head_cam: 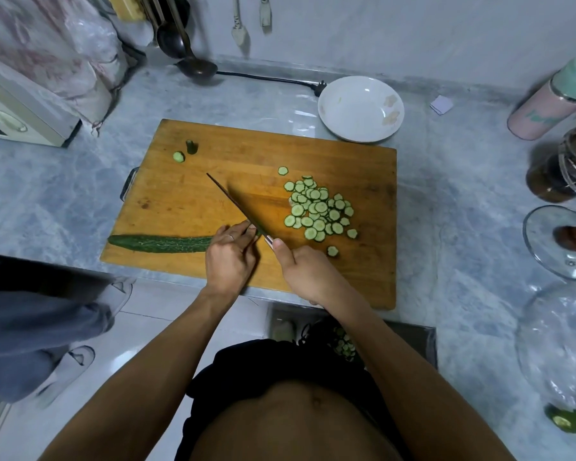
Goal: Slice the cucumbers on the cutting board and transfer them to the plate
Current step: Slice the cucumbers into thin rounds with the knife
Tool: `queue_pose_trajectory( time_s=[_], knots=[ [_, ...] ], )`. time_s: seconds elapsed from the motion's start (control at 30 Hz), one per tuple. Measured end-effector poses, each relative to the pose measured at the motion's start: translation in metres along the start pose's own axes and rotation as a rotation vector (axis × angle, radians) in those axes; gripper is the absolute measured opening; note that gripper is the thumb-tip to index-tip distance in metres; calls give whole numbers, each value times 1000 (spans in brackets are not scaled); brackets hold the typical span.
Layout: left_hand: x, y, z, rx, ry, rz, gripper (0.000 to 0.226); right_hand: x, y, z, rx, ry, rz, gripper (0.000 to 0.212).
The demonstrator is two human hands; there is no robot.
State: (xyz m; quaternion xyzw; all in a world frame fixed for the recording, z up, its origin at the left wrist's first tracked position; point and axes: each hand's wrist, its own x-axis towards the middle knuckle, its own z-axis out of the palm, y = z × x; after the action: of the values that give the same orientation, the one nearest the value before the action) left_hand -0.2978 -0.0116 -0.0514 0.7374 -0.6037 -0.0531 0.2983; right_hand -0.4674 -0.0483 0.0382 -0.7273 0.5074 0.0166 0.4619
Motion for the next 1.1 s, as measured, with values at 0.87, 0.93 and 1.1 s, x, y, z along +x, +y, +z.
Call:
queue_pose_trajectory(
  time_s=[0.87,0.93,1.1],
  knots=[
    [-1,-6,1,-84,57,-7,20,-39,-3,-13,-9,13,-51,65],
    [-2,-5,0,-88,63,-4,20,-38,-4,-12,-16,6,-54,65],
    [-3,-5,3,-88,61,-24,21,-36,-7,-16,22,-22,-33,66]
  ],
)
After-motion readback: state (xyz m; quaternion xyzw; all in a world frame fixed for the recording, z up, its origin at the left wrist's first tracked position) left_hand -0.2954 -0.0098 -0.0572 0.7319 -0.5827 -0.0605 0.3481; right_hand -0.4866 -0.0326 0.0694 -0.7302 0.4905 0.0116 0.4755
